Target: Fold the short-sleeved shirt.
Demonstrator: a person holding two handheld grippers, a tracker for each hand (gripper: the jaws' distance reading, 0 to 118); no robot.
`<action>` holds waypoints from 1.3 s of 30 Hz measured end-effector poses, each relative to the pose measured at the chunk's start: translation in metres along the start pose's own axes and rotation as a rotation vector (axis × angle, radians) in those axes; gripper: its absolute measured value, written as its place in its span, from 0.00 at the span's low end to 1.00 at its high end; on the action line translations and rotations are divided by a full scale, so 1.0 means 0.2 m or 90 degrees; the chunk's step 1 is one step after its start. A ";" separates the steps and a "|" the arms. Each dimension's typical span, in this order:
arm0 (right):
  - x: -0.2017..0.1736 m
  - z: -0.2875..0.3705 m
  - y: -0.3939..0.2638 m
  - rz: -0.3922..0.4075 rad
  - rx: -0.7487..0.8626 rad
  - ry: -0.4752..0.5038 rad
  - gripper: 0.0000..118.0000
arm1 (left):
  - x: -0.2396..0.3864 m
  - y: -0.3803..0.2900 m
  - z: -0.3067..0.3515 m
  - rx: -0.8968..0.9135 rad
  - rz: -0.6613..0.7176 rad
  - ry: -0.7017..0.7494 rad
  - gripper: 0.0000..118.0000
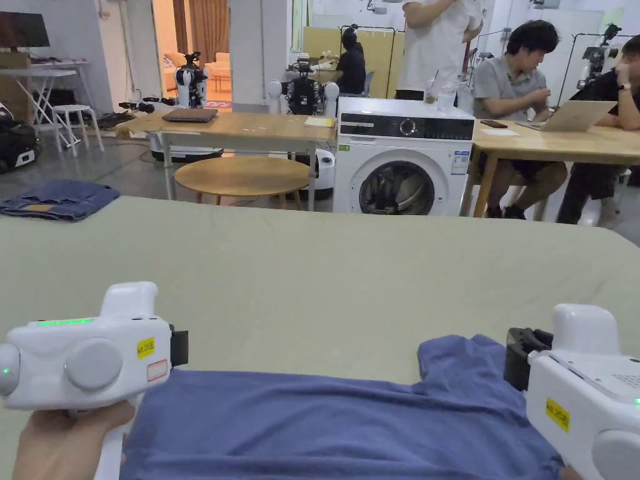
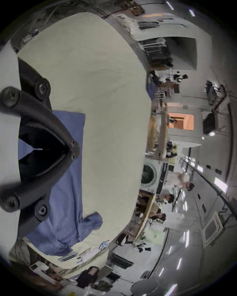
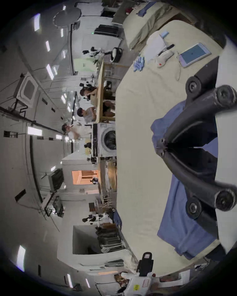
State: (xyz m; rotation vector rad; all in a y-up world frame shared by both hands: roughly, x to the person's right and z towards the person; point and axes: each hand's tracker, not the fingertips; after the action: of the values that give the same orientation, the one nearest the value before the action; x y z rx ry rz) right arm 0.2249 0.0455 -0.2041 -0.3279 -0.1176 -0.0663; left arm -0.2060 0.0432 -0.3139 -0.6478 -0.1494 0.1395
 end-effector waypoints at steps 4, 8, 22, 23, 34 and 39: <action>0.04 -0.13 -0.03 -0.015 -0.042 -0.005 0.00 | -0.12 0.09 -0.25 -0.098 0.004 0.053 0.08; 0.05 -0.23 -0.07 -0.018 -0.072 -0.007 0.00 | -0.19 0.10 -0.52 -0.188 0.039 0.063 0.94; 0.22 -0.47 -0.08 0.014 -0.195 -0.036 0.17 | -0.18 0.00 -0.80 -0.213 0.010 0.087 0.02; 0.26 -0.51 -0.06 0.003 -0.220 -0.038 0.44 | -0.16 0.00 -0.77 -0.212 0.010 0.086 0.01; 0.59 -1.02 -0.16 -0.072 -0.490 -0.088 0.91 | -0.13 0.03 -0.62 -0.178 0.007 0.049 0.01; 0.55 -1.00 -0.15 -0.056 -0.443 -0.060 0.13 | -0.15 0.03 -0.61 -0.181 0.002 0.052 0.01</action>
State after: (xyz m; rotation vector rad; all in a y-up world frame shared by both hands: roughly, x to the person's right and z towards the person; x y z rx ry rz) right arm 0.3517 -0.0532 -0.3696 -1.0216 -0.2019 -0.1799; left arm -0.2132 -0.0297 -0.4169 -0.9355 -0.0897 0.0951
